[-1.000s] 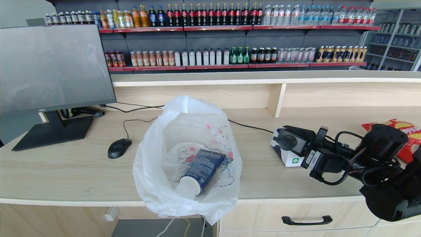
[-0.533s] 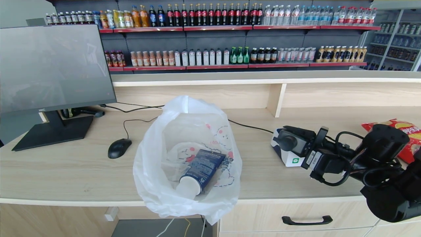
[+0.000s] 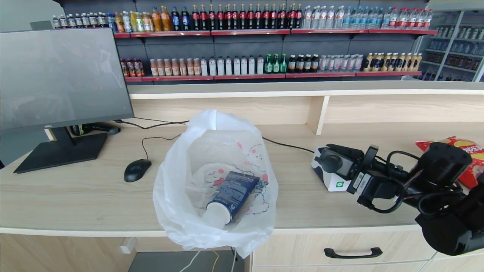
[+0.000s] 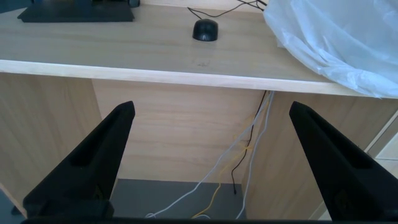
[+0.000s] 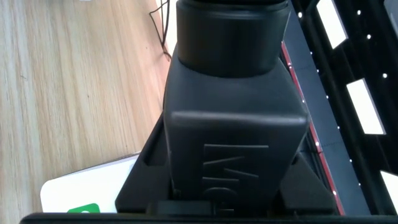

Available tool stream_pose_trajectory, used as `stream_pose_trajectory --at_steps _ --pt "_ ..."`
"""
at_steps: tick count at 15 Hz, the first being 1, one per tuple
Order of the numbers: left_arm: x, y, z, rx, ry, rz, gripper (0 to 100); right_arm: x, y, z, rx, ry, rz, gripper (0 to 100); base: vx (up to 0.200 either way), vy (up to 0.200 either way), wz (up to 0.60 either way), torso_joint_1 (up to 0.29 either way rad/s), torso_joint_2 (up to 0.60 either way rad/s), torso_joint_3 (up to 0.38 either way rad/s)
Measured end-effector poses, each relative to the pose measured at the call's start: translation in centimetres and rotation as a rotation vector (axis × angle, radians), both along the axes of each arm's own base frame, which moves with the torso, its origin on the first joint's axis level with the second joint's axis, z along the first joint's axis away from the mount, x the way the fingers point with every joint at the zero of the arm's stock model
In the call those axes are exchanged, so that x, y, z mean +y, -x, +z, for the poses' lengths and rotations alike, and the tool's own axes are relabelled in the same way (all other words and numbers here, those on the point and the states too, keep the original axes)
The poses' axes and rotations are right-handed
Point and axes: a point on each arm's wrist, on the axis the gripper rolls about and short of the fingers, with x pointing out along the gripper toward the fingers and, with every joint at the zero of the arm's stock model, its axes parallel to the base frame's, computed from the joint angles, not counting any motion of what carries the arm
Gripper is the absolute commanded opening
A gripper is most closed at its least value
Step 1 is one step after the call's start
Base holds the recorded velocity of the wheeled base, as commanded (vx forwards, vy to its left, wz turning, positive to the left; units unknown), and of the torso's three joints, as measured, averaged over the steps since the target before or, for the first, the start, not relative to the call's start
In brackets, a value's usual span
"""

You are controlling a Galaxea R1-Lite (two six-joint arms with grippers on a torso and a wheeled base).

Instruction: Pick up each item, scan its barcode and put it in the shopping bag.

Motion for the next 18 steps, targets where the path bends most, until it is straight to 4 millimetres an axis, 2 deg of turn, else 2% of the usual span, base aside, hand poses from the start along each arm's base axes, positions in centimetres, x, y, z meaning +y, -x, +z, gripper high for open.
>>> stream_pose_trajectory --at_steps 3,8,11,14,18 --pt "0.0 0.0 0.0 0.0 -0.001 0.0 100 0.2 0.4 0.7 0.008 -0.03 0.011 0 0.0 0.0 0.0 0.0 0.0 0.0" --pt "0.0 0.0 0.0 0.0 -0.001 0.0 100 1.3 2.8 5.4 -0.037 -0.167 0.03 0 0.0 0.0 0.0 0.0 0.0 0.0" --pt "0.0 0.0 0.0 0.0 -0.001 0.0 100 2.0 5.9 8.2 -0.043 -0.309 -0.021 0 0.0 0.0 0.0 0.0 0.0 0.0" --pt "0.0 0.0 0.0 0.0 -0.001 0.0 100 3.6 9.1 8.7 0.057 -0.5 -0.091 0 0.0 0.0 0.0 0.0 0.0 0.0" --pt "0.0 0.0 0.0 0.0 -0.002 0.0 100 5.8 12.2 9.3 0.215 -0.761 -0.073 0 0.0 0.0 0.0 0.0 0.0 0.0"
